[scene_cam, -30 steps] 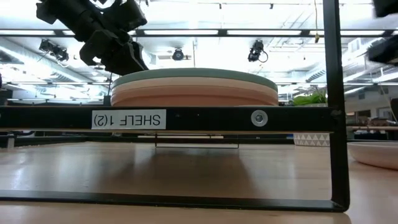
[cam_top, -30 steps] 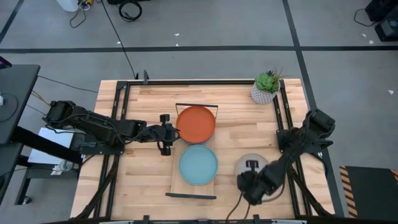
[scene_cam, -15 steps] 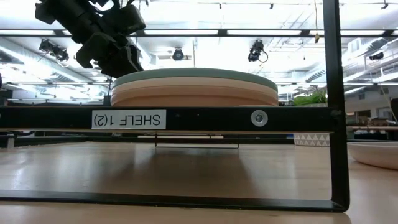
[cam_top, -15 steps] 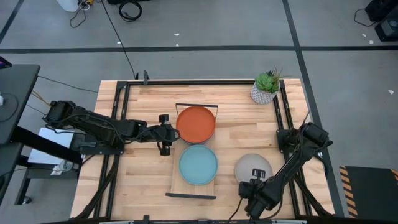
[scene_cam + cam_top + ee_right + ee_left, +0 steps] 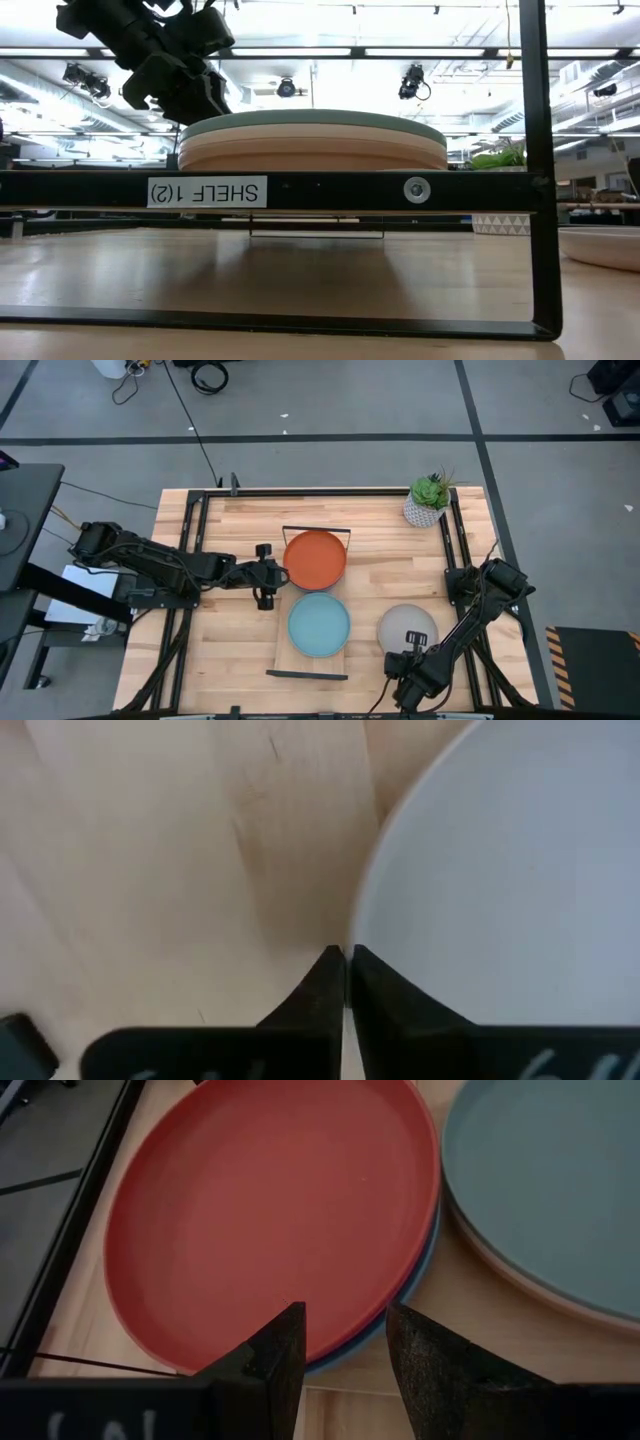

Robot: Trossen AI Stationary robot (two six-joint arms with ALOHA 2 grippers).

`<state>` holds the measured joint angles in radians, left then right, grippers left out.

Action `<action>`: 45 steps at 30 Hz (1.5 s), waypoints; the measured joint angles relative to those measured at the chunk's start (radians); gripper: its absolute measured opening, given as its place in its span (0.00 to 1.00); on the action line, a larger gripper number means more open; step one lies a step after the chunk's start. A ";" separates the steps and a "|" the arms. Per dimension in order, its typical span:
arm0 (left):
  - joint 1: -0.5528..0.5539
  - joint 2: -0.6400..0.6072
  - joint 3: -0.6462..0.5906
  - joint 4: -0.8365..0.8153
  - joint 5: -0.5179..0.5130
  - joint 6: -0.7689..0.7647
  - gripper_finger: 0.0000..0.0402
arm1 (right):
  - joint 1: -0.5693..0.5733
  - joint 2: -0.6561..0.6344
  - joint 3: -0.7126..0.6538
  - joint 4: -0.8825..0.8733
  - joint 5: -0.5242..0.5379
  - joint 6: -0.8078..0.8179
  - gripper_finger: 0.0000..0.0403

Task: Place and stack plates onto a shelf
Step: Stack the gray plate on top of the light blue plate

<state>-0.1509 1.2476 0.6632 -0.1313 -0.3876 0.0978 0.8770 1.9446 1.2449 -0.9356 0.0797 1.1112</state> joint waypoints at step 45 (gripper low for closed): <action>-0.292 -0.047 0.360 -0.179 0.027 -0.249 0.37 | -0.310 -0.015 0.375 0.014 0.160 -1.313 0.03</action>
<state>-0.4427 1.2009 1.0229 -0.3100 -0.3605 -0.1510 0.5666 1.9300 1.6200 -0.9219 0.2402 -0.2020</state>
